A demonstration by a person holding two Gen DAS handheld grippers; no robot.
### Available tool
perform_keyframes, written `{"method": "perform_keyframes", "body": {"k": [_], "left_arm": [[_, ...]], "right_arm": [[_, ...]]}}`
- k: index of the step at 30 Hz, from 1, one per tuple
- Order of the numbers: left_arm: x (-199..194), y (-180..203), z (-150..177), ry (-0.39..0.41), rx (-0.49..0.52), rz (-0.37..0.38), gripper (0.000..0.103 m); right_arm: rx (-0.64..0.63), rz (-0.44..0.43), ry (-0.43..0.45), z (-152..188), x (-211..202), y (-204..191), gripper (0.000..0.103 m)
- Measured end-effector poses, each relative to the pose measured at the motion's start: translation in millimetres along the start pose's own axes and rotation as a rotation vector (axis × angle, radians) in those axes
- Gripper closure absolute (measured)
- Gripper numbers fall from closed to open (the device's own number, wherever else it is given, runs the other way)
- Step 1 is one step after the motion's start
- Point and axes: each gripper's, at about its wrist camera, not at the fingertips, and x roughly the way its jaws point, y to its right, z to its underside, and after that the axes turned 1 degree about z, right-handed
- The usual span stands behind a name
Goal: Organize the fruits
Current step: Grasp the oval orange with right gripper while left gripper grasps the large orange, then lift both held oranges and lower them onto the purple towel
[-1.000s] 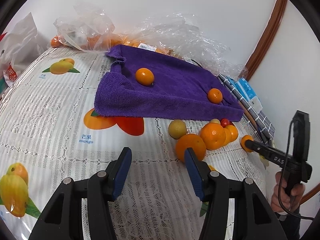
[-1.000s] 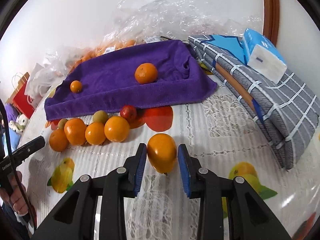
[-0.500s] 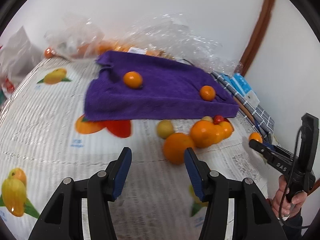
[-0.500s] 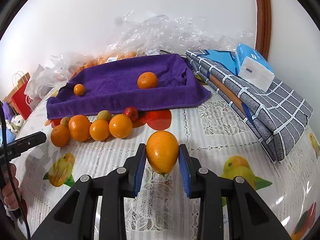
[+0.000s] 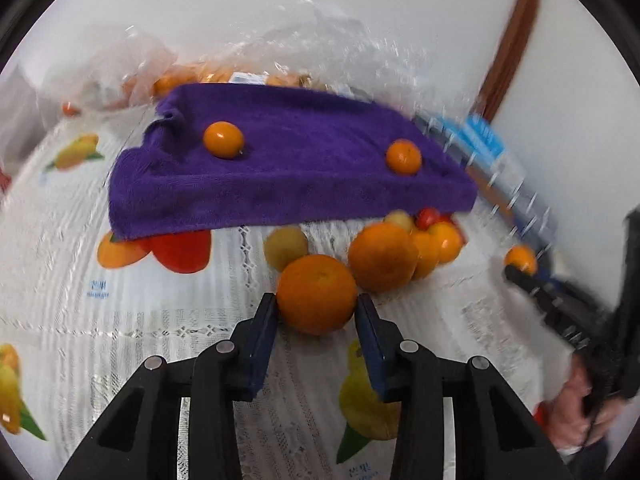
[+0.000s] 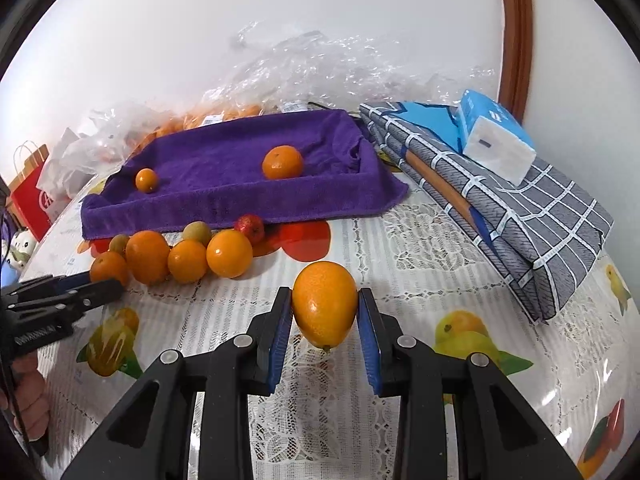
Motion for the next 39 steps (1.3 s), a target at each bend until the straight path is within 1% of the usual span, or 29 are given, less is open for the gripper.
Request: {"method": "perform_keyframes", "body": {"k": [1, 3, 6, 10, 16, 20, 24, 28, 31, 34, 39], "left_arm": [[-6, -6, 1, 0.028, -0.032, 0.023, 0.065], [-11, -12, 3, 0.058, -0.063, 0.026, 0.065], [-14, -8, 3, 0.070, -0.051, 0.014, 0.065], [-20, -3, 3, 0.101, -0.029, 0.015, 0.065], [-23, -5, 2, 0.113, -0.043, 0.013, 0.065], [-26, -8, 2, 0.133, -0.059, 0.067, 0.065], [-26, -7, 2, 0.143, -0.062, 0.046, 0.065], [-32, -8, 1, 0.183, -0.061, 0.030, 0.065], [-39, -9, -4, 0.222, -0.067, 0.008, 0.065], [-44, -6, -9, 0.232, -0.044, -0.017, 0.065], [-52, -3, -41, 0.246, -0.037, 0.027, 0.065]], "right_arm": [[0.003, 0.003, 0.001, 0, 0, 0, 0.071], [0.008, 0.003, 0.001, -1, 0, 1, 0.071], [0.012, 0.003, 0.009, 0, -1, 2, 0.071], [0.004, 0.024, 0.017, 0, -3, 0, 0.071], [-0.003, 0.012, 0.012, 0, -1, -1, 0.071], [0.016, -0.005, 0.038, 1, -6, 3, 0.071], [0.044, -0.013, 0.060, 1, -11, 8, 0.071], [0.035, -0.049, 0.056, 0, -10, 8, 0.071], [0.024, -0.062, 0.038, -4, -6, 5, 0.071], [0.016, -0.058, 0.035, -11, -7, 2, 0.071], [0.009, -0.095, 0.094, -42, -15, -3, 0.071]]}}
